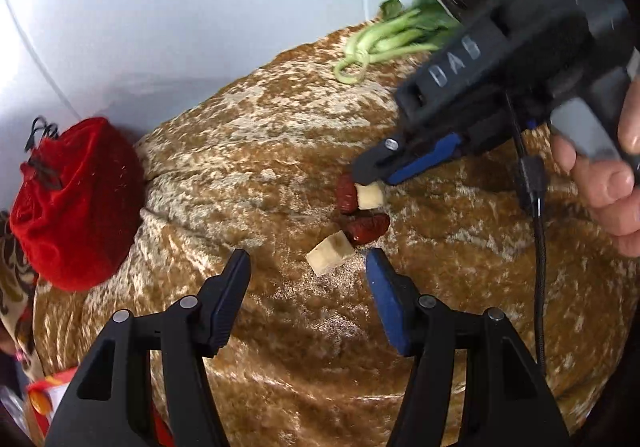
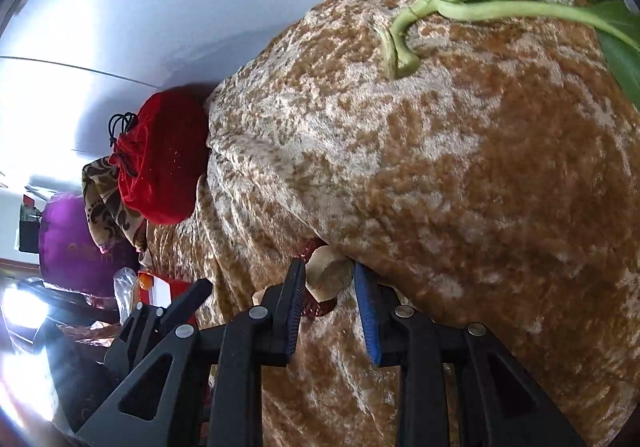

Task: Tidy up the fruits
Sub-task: 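Grasp a beige chunk on the cloth with the right tool, then grasp another beige chunk with the left tool while the right tool holds its chunk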

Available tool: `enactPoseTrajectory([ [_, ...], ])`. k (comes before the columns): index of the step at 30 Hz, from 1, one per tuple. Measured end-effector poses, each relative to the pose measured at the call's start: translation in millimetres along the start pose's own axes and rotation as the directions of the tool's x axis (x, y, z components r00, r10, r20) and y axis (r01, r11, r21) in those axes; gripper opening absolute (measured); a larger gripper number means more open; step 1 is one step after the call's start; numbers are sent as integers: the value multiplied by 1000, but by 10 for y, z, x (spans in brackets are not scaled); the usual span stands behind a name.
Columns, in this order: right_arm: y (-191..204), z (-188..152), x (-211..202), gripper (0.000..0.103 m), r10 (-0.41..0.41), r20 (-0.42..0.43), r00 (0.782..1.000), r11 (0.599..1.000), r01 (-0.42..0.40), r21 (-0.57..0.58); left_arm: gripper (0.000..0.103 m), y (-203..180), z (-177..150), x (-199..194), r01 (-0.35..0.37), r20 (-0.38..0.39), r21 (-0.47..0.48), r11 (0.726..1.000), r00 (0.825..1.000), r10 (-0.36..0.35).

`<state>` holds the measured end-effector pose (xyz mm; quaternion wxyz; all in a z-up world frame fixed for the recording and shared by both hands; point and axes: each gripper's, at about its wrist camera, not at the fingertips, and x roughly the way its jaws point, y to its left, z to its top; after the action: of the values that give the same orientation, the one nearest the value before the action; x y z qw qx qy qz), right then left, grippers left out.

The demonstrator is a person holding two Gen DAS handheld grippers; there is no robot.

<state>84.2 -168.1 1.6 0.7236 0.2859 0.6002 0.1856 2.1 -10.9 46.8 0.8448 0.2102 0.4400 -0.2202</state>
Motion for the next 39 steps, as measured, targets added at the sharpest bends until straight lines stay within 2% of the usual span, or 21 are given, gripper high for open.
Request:
enactPoseTrajectory([
  [2,60,-1,13,28,14,-3,1000,1000,-14,-8,59,-16,-1,8,17,5,5,1000,1000,-17],
  [4,103,-11,61,30,-33,-6,999,999,33,-28,59,-17,1,15,55,15,-10,998,998,-55],
  [6,67,-7,99,29,-63,-2,998,998,63,-19,59,-50,16,32,75,16,3,997,997,-75],
  [10,-29,14,134,36,21,-10,1000,1000,-21,12,59,-120,36,63,74,10,18,997,997,-74],
  [13,10,1,122,32,1,-4,1000,1000,-1,-21,59,-133,45,66,75,2,17,997,997,-76],
  [16,52,-44,108,20,-36,-23,999,998,35,-50,57,-126,41,46,81,3,13,997,997,-81],
  [20,37,-68,64,15,-34,-44,998,998,32,-49,52,-73,57,11,94,20,-1,996,995,-94],
  [23,27,-85,-38,14,-37,-41,998,998,34,-60,50,-73,60,-9,96,28,2,995,995,-96],
  [29,2,-124,-202,14,1,-46,999,998,-4,-63,33,-96,72,62,121,15,42,992,992,-122],
  [35,-97,-130,-252,14,-3,-54,999,999,1,-48,33,-63,96,105,137,17,30,990,990,-137],
  [39,-174,-134,-249,14,-5,-65,998,999,3,-38,33,-90,94,149,106,1,63,992,994,-106],
])
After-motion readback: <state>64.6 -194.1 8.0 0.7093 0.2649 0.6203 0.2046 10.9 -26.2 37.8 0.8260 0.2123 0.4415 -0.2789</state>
